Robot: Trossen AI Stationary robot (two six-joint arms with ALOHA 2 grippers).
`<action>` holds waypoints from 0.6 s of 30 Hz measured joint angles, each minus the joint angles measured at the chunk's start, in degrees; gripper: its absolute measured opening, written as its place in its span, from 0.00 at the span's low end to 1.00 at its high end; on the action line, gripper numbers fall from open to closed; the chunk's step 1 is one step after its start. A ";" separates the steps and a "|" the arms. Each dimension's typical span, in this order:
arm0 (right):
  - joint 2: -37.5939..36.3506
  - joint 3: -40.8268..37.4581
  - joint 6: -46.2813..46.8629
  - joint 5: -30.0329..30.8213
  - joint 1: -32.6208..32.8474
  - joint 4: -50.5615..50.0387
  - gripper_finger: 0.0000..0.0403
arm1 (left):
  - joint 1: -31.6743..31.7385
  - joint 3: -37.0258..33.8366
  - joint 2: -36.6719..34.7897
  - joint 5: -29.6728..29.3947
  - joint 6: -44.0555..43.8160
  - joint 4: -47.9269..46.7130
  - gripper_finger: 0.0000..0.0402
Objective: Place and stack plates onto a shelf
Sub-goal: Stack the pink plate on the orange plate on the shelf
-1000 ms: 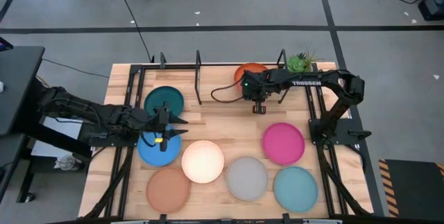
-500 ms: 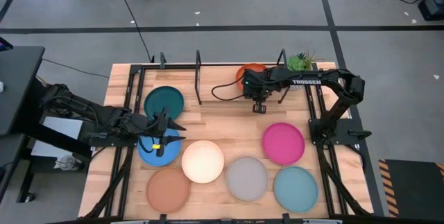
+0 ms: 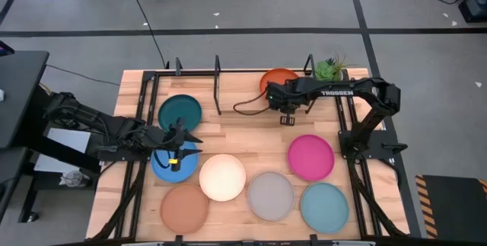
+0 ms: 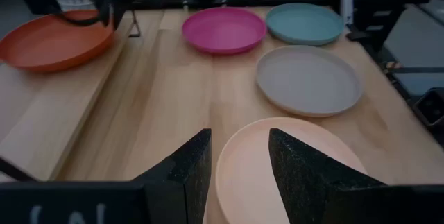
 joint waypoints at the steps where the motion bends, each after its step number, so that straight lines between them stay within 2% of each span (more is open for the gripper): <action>1: -0.42 0.00 0.39 0.73 1.04 -0.15 0.20 | 0.00 0.00 0.00 -0.54 -0.15 -0.02 0.38; 7: -3.45 0.00 4.40 0.48 7.54 -0.52 0.20 | 0.00 0.00 0.00 -2.27 -0.14 -0.13 0.38; 10: -4.05 0.00 8.39 -2.25 11.04 -0.54 0.21 | 0.00 0.00 0.00 -2.43 0.42 -0.13 0.38; 14: -2.80 0.00 14.84 -6.13 15.95 -0.61 0.21 | -0.02 0.00 0.00 -3.21 4.80 -0.12 0.38; 18: -0.38 -0.88 20.60 -8.09 21.01 -0.58 0.21 | 0.00 0.00 -0.02 -7.12 9.43 0.17 0.38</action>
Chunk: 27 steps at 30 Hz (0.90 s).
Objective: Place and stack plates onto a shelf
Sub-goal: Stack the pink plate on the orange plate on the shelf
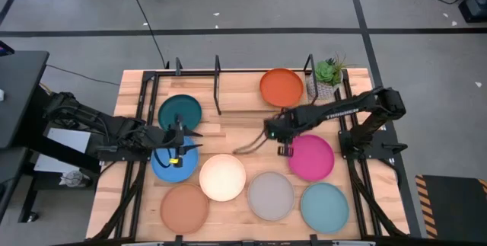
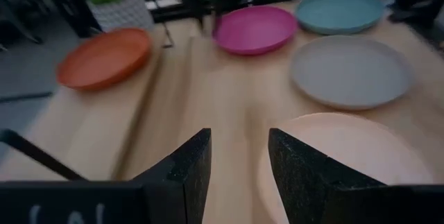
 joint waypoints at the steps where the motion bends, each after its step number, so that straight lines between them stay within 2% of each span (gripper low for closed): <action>1: 0.54 -0.36 1.53 -0.50 1.23 -0.07 0.21 | 0.04 0.00 0.01 -1.03 1.25 0.38 0.38; 7: 1.34 -2.94 11.21 -1.69 8.27 0.09 0.22 | 1.65 -0.03 0.00 -2.61 10.66 7.83 0.38; 14: 1.23 -3.16 23.75 -1.70 16.76 0.58 0.31 | 4.98 -0.05 0.01 -2.61 20.42 17.65 0.38; 21: 1.23 -3.16 35.36 0.17 23.64 1.63 0.39 | 9.80 -0.06 0.42 -2.56 22.53 22.56 0.38; 27: 1.23 -5.83 42.70 1.79 28.51 7.09 0.38 | 13.93 -0.07 1.57 -0.04 22.51 23.05 0.38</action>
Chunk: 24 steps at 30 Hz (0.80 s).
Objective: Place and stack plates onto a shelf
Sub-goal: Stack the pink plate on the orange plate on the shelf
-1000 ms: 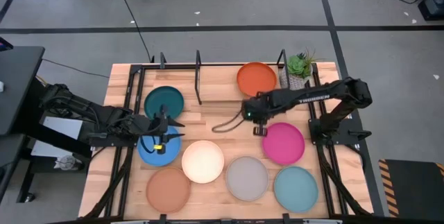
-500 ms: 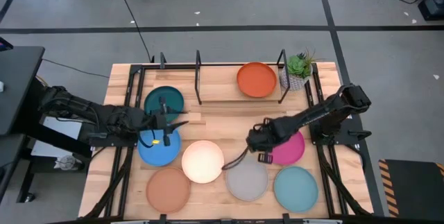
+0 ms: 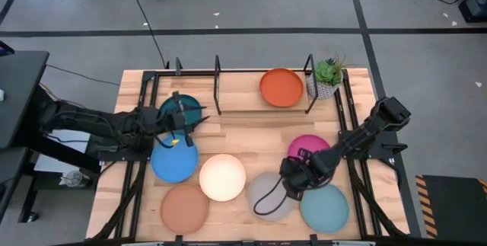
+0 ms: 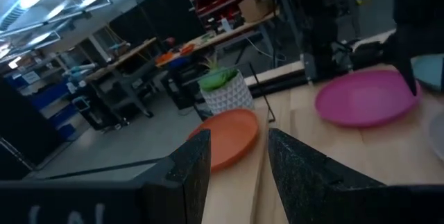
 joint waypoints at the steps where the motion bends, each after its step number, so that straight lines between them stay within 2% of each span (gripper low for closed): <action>1: 0.00 -1.08 1.43 0.11 0.51 1.00 0.37 | 0.68 0.02 0.38 0.78 0.00 0.50 0.38; 8: 0.02 -6.87 9.23 -1.32 3.08 3.11 0.33 | 3.53 0.02 1.99 3.42 -0.03 1.78 0.38; 15: 0.02 -7.54 11.01 -0.91 4.61 3.53 0.28 | 3.80 0.02 2.46 3.44 -0.04 2.03 0.38; 24: 0.02 -7.96 9.34 -0.45 4.65 3.50 0.10 | 3.79 0.02 2.46 3.51 -0.13 1.94 0.38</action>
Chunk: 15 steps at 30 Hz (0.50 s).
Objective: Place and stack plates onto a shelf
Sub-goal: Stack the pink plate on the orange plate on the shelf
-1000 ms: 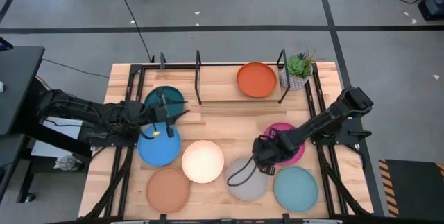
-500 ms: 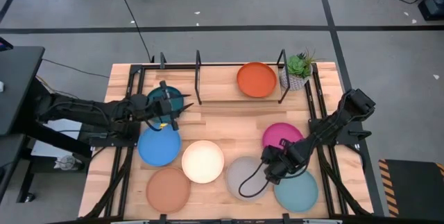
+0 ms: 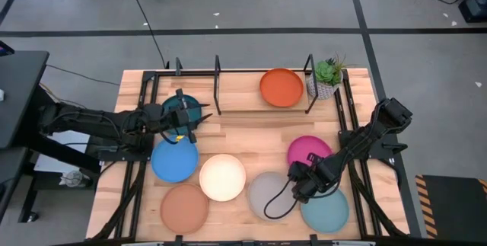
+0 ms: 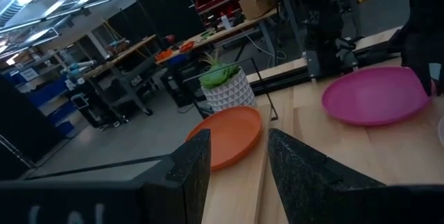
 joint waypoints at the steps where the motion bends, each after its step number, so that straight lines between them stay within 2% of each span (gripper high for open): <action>1: 0.00 -0.38 -0.05 -0.04 0.00 0.13 0.07 | 0.00 0.00 0.00 0.00 -0.04 0.00 0.38; 5: -0.02 -2.54 0.11 -1.78 0.00 0.57 0.03 | -0.04 0.00 0.00 0.00 -0.11 0.00 0.38; 15: 0.03 -0.98 -3.08 -2.66 -0.03 -1.31 0.02 | -0.04 0.00 0.00 -0.02 -0.13 0.00 0.38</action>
